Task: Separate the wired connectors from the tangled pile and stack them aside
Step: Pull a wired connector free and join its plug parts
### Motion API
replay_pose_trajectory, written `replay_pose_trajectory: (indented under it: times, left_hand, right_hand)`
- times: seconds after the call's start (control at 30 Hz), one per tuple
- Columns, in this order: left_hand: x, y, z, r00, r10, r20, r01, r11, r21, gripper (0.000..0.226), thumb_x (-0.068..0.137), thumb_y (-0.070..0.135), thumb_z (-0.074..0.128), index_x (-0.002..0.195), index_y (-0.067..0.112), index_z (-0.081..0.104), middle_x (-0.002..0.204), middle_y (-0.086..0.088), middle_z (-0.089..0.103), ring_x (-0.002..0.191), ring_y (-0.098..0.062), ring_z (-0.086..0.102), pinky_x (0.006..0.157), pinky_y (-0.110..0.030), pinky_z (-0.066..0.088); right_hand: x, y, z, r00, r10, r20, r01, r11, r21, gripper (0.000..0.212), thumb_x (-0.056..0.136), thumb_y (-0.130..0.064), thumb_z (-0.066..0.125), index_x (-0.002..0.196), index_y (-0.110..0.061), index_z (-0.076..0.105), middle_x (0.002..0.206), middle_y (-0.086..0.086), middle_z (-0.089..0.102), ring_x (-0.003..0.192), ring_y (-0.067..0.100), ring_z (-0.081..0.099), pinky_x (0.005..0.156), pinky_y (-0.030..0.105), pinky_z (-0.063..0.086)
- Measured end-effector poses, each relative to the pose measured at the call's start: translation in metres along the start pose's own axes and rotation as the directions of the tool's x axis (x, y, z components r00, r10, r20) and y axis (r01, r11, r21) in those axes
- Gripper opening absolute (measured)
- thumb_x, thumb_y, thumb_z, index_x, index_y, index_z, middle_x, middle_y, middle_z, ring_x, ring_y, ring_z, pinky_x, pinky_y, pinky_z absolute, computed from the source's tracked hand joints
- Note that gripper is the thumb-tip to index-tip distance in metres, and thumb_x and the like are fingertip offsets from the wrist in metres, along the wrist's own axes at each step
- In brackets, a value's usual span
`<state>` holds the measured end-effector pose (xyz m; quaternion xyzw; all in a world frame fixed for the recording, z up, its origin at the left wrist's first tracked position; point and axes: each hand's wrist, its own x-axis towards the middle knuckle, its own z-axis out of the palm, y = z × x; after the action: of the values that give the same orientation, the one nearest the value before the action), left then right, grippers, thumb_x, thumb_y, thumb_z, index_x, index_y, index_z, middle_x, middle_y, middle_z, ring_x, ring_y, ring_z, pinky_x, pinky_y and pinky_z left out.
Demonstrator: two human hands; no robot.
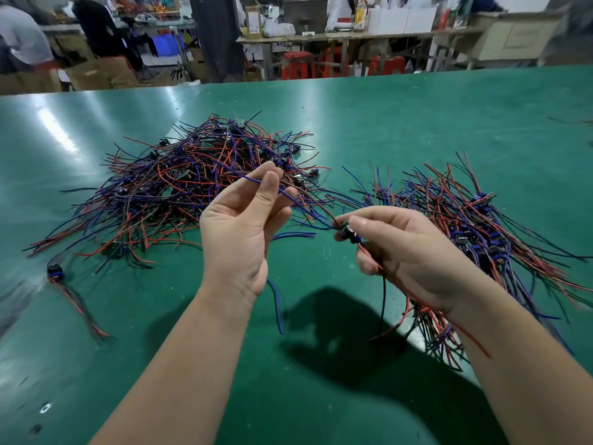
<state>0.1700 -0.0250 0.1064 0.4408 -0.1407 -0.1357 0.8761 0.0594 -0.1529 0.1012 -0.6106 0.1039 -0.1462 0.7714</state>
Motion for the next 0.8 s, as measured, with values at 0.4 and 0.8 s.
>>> replay_pose_trajectory:
  times: [0.4,0.8]
  left_hand:
    - [-0.001,-0.004,-0.002,0.999,0.052,0.012,-0.054,0.988,0.147,0.015,0.066,0.029,0.072,0.076,0.020,0.068,0.076,0.005,0.073,0.056,-0.006,0.065,0.048,-0.016,0.048]
    - [-0.011,-0.023,-0.001,0.982,-0.023,0.187,-0.055,0.916,0.398,0.009,0.079,0.025,0.069,0.085,0.019,0.070,0.071,0.002,0.073,0.056,-0.014,0.068,0.050,-0.023,0.053]
  right_hand:
    - [-0.006,0.004,0.003,0.904,0.292,0.313,-0.310,0.951,0.010,0.029,0.072,-0.020,0.070,0.101,-0.017,0.070,0.101,0.019,0.071,0.064,0.015,0.069,0.058,0.020,0.051]
    - [-0.007,0.009,0.009,0.932,0.268,0.243,-0.244,0.962,-0.122,0.013,0.058,-0.024,0.076,0.059,-0.012,0.071,0.075,0.016,0.056,0.053,0.010,0.050,0.051,0.017,0.041]
